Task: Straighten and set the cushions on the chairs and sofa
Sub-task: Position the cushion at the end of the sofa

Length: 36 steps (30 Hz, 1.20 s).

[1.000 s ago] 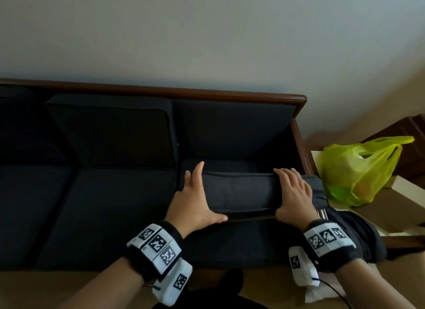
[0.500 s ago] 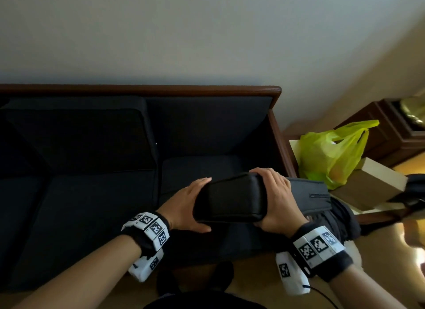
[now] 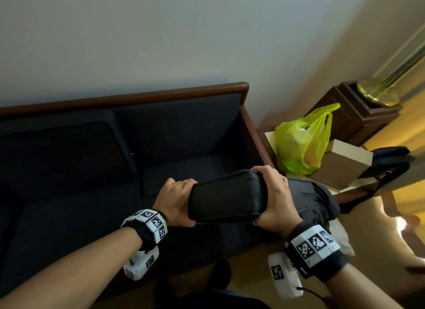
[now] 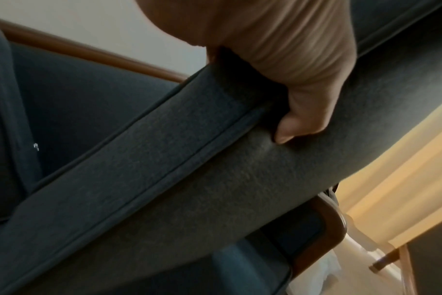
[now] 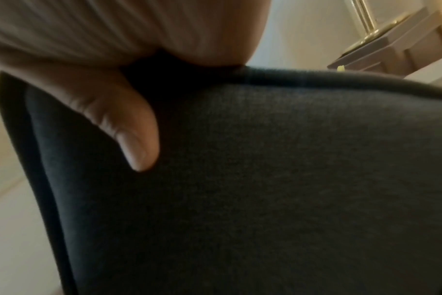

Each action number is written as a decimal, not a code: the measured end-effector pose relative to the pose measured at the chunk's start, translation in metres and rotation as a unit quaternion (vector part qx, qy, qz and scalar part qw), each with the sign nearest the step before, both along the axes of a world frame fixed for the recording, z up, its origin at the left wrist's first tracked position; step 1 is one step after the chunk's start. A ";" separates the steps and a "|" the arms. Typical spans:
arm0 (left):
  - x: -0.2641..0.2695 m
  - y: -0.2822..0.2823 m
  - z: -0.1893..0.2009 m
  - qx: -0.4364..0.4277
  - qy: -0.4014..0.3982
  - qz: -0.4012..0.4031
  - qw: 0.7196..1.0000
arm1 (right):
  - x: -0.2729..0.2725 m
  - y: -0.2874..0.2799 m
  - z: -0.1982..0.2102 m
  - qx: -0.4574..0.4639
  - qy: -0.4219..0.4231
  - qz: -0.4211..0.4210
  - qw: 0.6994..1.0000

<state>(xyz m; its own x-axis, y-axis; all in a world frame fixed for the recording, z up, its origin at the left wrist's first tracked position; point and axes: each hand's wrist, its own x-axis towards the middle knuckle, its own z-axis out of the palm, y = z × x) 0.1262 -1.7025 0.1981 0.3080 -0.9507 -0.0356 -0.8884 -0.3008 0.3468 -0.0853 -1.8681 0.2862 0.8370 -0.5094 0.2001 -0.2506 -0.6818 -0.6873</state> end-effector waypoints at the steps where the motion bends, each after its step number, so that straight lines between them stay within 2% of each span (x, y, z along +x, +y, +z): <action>1: 0.005 0.002 0.009 -0.004 -0.009 -0.002 1.000 | 0.005 -0.003 0.005 0.012 -0.007 -0.002 1.000; 5: 0.014 0.020 0.041 -0.006 -0.041 0.005 0.999 | 0.019 -0.017 0.018 0.121 -0.050 0.033 0.991; 8: 0.013 0.037 0.045 0.026 -0.044 0.025 0.998 | 0.019 -0.021 -0.001 0.183 -0.046 0.033 0.981; 11: 0.004 0.041 0.030 0.115 -0.047 0.037 0.992 | 0.022 -0.012 -0.045 0.214 0.058 -0.022 0.975; 14: -0.018 0.039 0.002 0.188 -0.055 0.039 0.980 | 0.025 0.011 -0.084 0.190 0.207 -0.073 0.957; 16: -0.037 0.034 -0.013 0.193 -0.052 0.041 0.979 | 0.017 0.020 -0.101 0.163 0.261 -0.149 0.940; 19: -0.061 0.019 -0.021 0.175 -0.025 0.049 0.983 | -0.007 0.008 -0.120 0.203 0.297 -0.234 0.903; 21: -0.067 0.011 -0.023 0.180 -0.015 0.038 0.983 | -0.020 -0.002 -0.125 0.241 0.302 -0.259 0.885; 24: -0.058 0.020 -0.028 0.226 0.010 0.045 0.973 | -0.022 0.000 -0.126 0.260 0.307 -0.273 0.874; 28: -0.026 0.068 -0.033 0.268 0.013 0.090 0.959 | -0.012 0.013 -0.126 0.214 0.333 -0.295 0.870; 31: 0.002 0.112 -0.033 0.264 -0.001 0.144 0.954 | -0.011 0.010 -0.126 0.219 0.340 -0.292 0.867; 34: 0.024 0.143 -0.031 0.253 -0.008 0.220 0.942 | -0.004 -0.004 -0.126 0.298 0.278 -0.303 0.862; 36: 0.034 0.152 -0.029 0.245 0.062 0.284 0.925 | 0.004 -0.011 -0.127 0.342 0.220 -0.332 0.851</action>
